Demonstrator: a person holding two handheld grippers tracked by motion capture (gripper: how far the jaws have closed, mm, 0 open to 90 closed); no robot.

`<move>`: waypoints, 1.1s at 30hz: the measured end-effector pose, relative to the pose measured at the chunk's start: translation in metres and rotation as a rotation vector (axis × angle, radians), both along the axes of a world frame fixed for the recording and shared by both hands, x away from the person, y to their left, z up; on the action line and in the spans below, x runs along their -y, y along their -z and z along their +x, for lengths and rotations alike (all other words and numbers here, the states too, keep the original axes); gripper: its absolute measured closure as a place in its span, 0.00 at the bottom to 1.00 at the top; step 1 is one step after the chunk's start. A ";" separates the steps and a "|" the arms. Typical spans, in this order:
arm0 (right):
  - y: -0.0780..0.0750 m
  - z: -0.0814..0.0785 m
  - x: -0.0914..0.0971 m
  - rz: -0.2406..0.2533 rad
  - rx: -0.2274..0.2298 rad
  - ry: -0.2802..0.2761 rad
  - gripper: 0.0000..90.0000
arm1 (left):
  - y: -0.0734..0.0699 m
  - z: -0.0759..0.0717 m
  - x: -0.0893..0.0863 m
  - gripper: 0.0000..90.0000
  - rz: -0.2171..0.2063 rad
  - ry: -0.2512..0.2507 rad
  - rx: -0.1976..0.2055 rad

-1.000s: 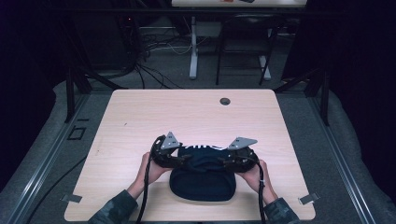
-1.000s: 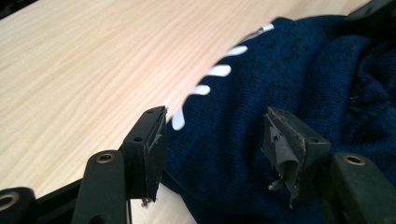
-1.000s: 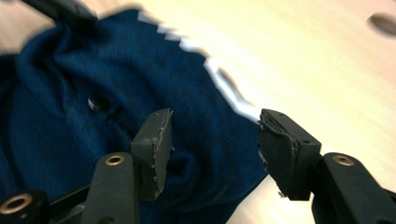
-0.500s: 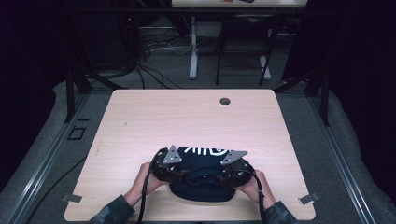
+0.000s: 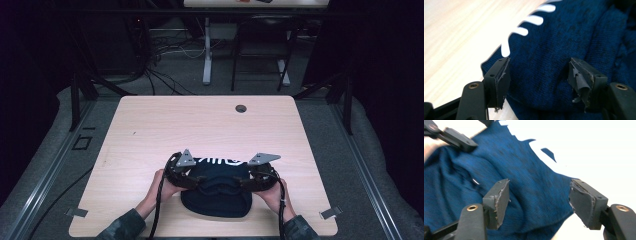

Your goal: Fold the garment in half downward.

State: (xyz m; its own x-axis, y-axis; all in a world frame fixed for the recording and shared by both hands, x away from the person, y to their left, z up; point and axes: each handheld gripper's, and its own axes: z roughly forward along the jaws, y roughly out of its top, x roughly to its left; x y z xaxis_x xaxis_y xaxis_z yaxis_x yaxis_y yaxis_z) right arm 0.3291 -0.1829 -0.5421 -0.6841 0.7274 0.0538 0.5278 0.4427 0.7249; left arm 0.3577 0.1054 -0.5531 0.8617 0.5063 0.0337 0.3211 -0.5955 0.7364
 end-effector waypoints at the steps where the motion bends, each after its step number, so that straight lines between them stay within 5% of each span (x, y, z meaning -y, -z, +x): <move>1: 0.004 0.001 -0.001 -0.011 -0.017 -0.006 0.35 | 0.001 -0.001 0.000 0.38 0.004 0.005 -0.007; 5: 0.012 0.001 -0.007 -0.065 -0.042 -0.051 0.30 | 0.009 -0.005 0.001 0.35 0.047 0.035 -0.009; 14: 0.025 0.000 -0.013 -0.137 -0.042 -0.119 0.18 | 0.017 -0.012 -0.003 0.33 0.050 0.048 0.004; 28: 0.034 0.011 -0.007 -0.085 -0.089 -0.139 0.05 | 0.020 -0.016 -0.007 0.32 0.028 0.025 -0.004; 33: 0.035 0.013 -0.009 -0.097 -0.084 -0.120 0.00 | 0.018 -0.013 -0.008 0.18 0.025 -0.010 0.010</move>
